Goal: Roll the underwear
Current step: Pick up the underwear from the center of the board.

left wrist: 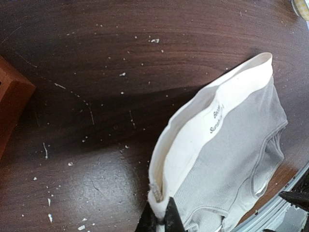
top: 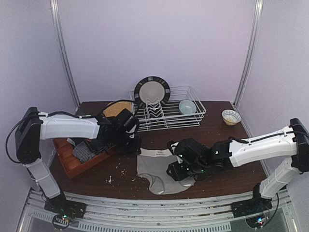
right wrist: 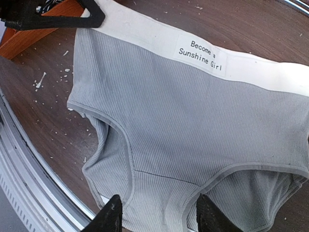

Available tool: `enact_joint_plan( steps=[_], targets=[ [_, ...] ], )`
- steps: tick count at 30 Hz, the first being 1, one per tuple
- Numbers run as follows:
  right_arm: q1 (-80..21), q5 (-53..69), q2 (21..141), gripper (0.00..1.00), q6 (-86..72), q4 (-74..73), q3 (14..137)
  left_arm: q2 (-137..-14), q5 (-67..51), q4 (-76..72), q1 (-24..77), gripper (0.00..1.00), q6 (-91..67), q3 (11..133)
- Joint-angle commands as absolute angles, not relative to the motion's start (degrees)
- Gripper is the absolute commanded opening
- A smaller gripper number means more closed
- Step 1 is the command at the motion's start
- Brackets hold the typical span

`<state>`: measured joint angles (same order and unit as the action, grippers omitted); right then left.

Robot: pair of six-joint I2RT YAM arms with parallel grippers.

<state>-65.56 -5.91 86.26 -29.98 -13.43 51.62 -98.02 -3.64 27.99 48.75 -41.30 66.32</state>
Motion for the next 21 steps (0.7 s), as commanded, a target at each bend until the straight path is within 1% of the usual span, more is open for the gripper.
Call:
enact_joint_plan(
  steps=[1, 3, 7, 10, 13, 17, 21],
  targets=[
    [-65.5, -1.6, 87.9, 0.52, -28.2, -8.6, 52.4, -97.4, -3.3, 34.9, 49.3, 0.00, -40.9, 69.8],
    [-66.2, -0.7, 88.6, 0.56, -27.5, -6.2, 52.8, -97.8, -3.3, 35.4, 49.7, 0.00, -41.8, 71.4],
    [-68.8, -1.4, 91.7, 0.68, -27.5, -2.2, 54.6, -99.3, -3.6, 35.8, 50.4, 0.00, -43.3, 73.9],
    [-71.6, -5.5, 94.9, 0.82, -28.2, 1.6, 55.5, -99.9, -3.8, 35.7, 50.5, 0.00, -45.2, 74.3],
    [-73.7, -11.6, 98.0, 0.93, -29.1, 6.9, 55.8, -99.9, -4.1, 35.0, 50.6, 0.00, -47.4, 74.1],
    [-74.6, -20.2, 102.5, 0.97, -30.7, 8.3, 58.3, -100.0, -4.4, 34.4, 50.7, 0.00, -49.9, 74.1],
    [-74.9, -28.2, 106.0, 0.98, -32.6, 6.6, 61.9, -100.2, -5.0, 33.9, 50.8, 0.00, -52.2, 73.8]
  ],
)
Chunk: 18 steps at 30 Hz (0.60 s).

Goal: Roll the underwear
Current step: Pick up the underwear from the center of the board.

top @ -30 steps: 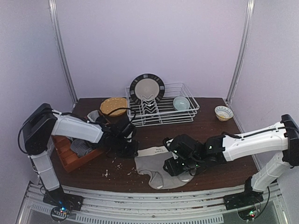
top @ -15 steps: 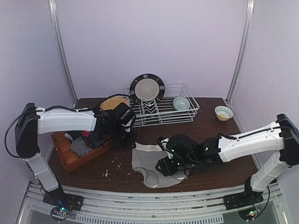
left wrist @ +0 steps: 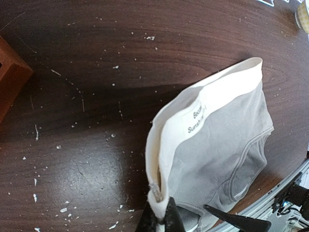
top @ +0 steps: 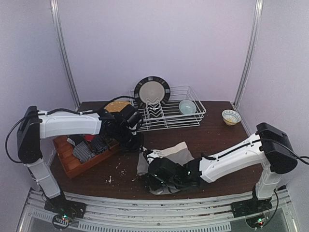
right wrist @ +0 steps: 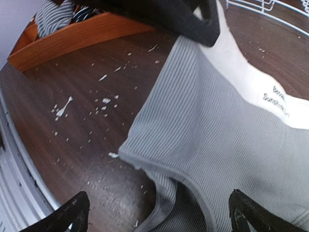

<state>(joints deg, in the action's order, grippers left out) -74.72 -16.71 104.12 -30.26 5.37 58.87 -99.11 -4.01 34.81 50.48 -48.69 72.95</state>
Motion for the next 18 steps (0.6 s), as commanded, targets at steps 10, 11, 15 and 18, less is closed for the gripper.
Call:
enact_joint_plan(
  steps=[10, 11, 15, 18],
  targets=[
    [-75.0, -30.5, 112.1, 0.96, -32.7, 5.7, 66.4, -100.3, -3.7, 37.3, 50.7, 0.00, -55.5, 74.7],
    [-75.0, -29.4, 112.6, 0.96, -32.1, 5.5, 66.9, -100.0, -3.0, 38.1, 50.7, 0.00, -55.8, 74.8],
    [-75.0, -26.9, 115.9, 0.92, -30.9, 0.5, 71.6, -97.4, -2.7, 37.9, 50.5, 0.00, -55.7, 74.0],
    [-75.1, -25.7, 116.4, 0.89, -29.9, 0.2, 72.2, -96.7, -3.0, 37.9, 50.6, 0.00, -55.9, 73.9]
  ],
)
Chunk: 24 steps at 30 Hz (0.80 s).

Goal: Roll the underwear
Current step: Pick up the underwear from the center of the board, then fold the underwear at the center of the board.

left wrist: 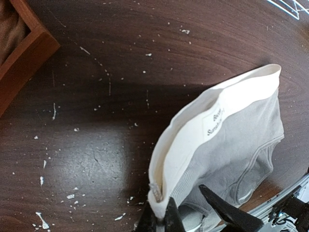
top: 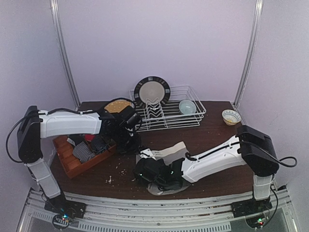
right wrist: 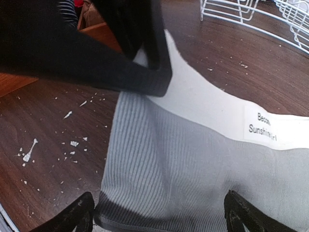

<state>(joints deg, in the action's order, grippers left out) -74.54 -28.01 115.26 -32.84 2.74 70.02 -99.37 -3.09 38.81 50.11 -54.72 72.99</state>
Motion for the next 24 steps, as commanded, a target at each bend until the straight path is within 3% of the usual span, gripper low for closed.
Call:
enact_joint_plan(
  steps=[1, 5, 7, 13, 20, 22, 24],
  targets=[
    [-75.0, -24.7, 116.3, 0.89, -29.2, 0.5, 72.2, -96.4, -3.0, 37.7, 50.5, 0.00, -56.1, 73.6],
    [-75.1, -23.3, 118.2, 0.86, -27.6, -1.8, 74.9, -95.5, -4.1, 36.5, 50.5, 0.00, -57.0, 72.8],
    [-75.1, -23.8, 119.3, 0.80, -27.7, -3.5, 76.1, -95.5, -4.9, 36.1, 50.6, 0.00, -57.3, 72.6],
    [-75.1, -22.8, 115.5, 0.43, -27.6, -2.4, 73.2, -94.5, -4.1, 35.7, 50.5, 0.00, -57.6, 71.9],
    [-74.7, -14.3, 105.4, 0.09, -25.1, 0.7, 67.5, -95.5, -2.6, 38.1, 50.6, 0.00, -55.5, 74.6],
    [-73.8, -10.5, 103.0, 0.01, -25.6, -0.3, 67.2, -95.5, -2.5, 37.7, 50.5, 0.06, -54.8, 74.8],
    [-71.8, -4.1, 101.4, 0.00, -26.7, -0.9, 66.4, -95.4, -2.7, 36.8, 50.5, 0.18, -54.1, 74.7]
  ],
)
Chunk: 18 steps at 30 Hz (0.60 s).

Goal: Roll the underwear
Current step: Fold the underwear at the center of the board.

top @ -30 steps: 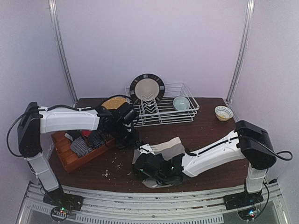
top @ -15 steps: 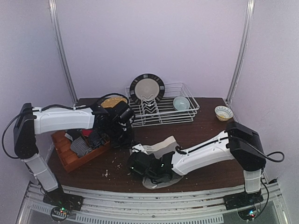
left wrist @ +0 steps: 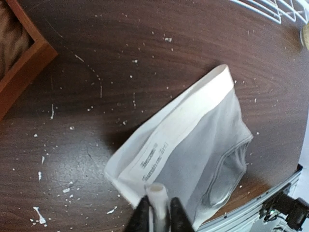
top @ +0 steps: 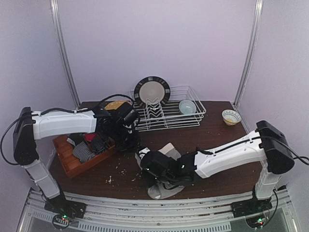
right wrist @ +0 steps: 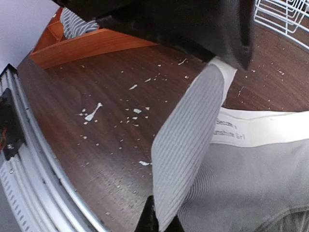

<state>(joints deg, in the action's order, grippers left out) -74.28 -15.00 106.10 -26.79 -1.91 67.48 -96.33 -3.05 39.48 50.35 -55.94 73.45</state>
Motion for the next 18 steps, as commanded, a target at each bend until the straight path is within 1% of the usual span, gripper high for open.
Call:
enact_joint_plan(
  steps=[1, 3, 5, 7, 8, 9, 18],
  targets=[
    [-70.7, -1.0, 100.7, 0.00, -27.5, -1.2, 66.1, -95.3, -2.9, 36.2, 50.5, 0.24, -53.7, 74.5],
    [-68.1, 5.9, 100.0, 0.00, -28.4, -1.4, 65.1, -94.8, -3.2, 34.9, 50.6, 0.41, -53.0, 73.9],
    [-65.9, 10.5, 99.5, 0.00, -28.9, -2.4, 64.3, -93.7, -2.8, 33.5, 50.8, 0.61, -52.8, 72.7],
    [-63.9, 13.2, 98.6, 0.00, -29.0, -2.8, 62.4, -91.9, -2.2, 31.8, 50.8, 0.88, -52.3, 70.8],
    [-62.9, 14.4, 98.3, 0.00, -29.2, -2.4, 61.4, -90.6, -1.8, 31.0, 50.8, 0.96, -52.1, 69.8],
    [-62.0, 15.5, 98.1, 0.00, -29.2, -2.4, 60.7, -89.5, -1.4, 30.4, 50.9, 0.97, -51.9, 68.7],
    [-54.4, 24.8, 96.7, 0.00, -29.9, 0.0, 55.4, -83.7, 4.5, 30.3, 52.4, 0.98, -50.3, 63.0]
  ],
)
